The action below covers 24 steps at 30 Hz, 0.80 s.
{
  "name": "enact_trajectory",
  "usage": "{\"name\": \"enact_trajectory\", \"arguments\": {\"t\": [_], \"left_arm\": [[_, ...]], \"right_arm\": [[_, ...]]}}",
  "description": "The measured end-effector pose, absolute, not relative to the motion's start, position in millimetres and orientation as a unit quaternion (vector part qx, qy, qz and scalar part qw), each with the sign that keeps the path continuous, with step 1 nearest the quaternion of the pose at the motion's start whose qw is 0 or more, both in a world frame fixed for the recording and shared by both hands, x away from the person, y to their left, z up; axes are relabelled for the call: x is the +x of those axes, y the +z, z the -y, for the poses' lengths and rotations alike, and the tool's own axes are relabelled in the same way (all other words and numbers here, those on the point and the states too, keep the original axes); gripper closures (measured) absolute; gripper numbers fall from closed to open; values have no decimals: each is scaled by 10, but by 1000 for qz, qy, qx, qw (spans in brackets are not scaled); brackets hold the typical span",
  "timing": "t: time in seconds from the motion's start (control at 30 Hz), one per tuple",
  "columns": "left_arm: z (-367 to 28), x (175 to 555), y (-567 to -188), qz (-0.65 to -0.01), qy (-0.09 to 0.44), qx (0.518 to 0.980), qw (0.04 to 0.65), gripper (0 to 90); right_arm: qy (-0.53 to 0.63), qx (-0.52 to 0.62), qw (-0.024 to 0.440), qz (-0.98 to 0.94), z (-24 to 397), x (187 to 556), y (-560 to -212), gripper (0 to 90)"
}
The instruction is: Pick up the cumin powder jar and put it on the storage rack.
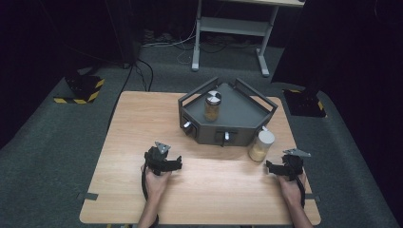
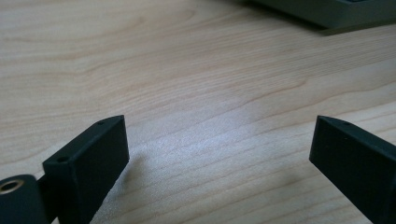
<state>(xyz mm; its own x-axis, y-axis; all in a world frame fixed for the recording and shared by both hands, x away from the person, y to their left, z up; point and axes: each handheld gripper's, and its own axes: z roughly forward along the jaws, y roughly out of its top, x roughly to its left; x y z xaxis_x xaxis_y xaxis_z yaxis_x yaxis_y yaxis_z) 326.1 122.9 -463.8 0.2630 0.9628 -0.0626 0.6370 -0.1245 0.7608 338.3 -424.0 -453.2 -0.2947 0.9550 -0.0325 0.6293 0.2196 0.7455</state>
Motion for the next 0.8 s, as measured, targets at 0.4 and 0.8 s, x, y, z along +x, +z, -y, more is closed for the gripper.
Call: {"name": "enact_trajectory", "arguments": {"t": [0.4, 0.8], "left_arm": [[-1097, 3286, -4609, -558, 249, 724, 321, 48], [-1095, 3287, -4611, -558, 248, 723, 322, 44]], "right_arm": [[319, 540, 255, -736, 4222, 3380, -4531, 45], [317, 547, 257, -731, 4190, 3381, -4531, 42]]}}
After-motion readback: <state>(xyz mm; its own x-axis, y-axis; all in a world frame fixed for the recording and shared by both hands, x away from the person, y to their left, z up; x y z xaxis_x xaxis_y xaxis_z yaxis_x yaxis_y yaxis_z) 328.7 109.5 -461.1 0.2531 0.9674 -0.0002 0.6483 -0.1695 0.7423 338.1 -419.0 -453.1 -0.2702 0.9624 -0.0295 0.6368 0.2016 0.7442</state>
